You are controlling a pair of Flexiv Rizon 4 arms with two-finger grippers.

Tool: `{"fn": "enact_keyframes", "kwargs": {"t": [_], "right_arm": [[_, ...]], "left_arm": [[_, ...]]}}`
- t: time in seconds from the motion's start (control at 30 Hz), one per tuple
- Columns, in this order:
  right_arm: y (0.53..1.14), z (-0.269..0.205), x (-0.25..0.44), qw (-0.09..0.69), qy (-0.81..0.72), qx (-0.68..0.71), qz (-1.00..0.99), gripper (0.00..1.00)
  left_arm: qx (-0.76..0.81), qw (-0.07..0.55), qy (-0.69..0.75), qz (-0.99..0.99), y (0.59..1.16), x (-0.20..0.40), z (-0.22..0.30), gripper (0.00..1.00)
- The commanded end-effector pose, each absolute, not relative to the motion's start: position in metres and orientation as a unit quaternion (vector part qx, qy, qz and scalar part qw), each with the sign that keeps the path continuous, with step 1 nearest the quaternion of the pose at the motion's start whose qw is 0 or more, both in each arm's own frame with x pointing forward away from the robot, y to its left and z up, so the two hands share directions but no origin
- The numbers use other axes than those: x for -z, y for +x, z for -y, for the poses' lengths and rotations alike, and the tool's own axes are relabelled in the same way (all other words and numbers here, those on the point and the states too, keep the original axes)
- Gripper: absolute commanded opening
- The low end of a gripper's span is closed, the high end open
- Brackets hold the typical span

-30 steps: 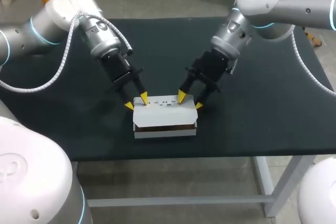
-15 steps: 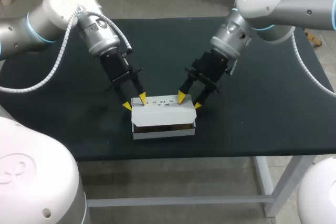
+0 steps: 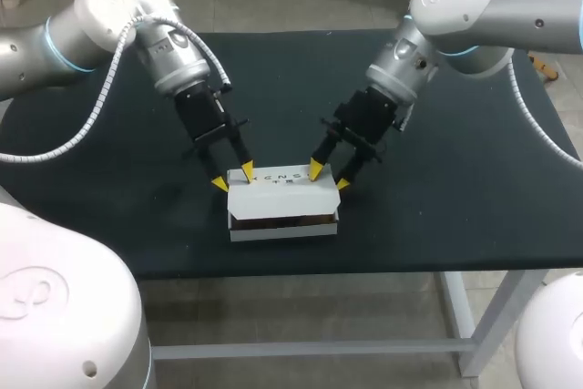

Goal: Assemble the packaging by folding the flat box into shape, placing the metal phone stand inside, and closing the box properly

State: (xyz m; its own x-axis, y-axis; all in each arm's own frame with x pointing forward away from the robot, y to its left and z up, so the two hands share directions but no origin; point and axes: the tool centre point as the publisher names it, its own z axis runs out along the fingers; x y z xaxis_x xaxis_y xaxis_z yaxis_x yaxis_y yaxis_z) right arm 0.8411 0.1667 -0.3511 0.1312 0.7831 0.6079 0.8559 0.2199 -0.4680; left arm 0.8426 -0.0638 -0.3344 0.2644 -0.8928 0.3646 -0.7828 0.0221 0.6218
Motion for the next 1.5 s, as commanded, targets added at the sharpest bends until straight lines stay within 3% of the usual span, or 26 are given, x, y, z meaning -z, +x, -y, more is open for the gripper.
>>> {"fn": "enact_keyframes", "kwargs": {"t": [0.03,0.4,1.03,1.2,1.37,1.5], "right_arm": [[0.839,-0.168,0.35,0.418,-0.625,0.044,0.657,0.5],[0.838,-0.168,0.353,0.417,-0.631,0.042,0.653,0.53],[0.839,-0.167,0.355,0.419,-0.635,0.042,0.647,0.49],[0.839,-0.167,0.355,0.419,-0.635,0.042,0.647,0.48],[0.839,-0.167,0.355,0.419,-0.635,0.042,0.647,0.49],[0.839,-0.167,0.355,0.419,-0.635,0.042,0.647,0.48]], "left_arm": [[0.075,0.384,0.694,0.604,0.846,0.337,0.062,0.48],[0.07,0.365,0.702,0.608,0.849,0.336,0.053,0.49],[0.022,0.32,0.732,0.601,0.851,0.322,0.033,0.56],[-0.004,0.301,0.732,0.612,0.852,0.314,0.028,0.68],[-0.044,0.264,0.704,0.658,0.848,0.297,0.033,0.99],[-0.079,0.219,0.669,0.706,0.845,0.281,0.044,1.0]]}}
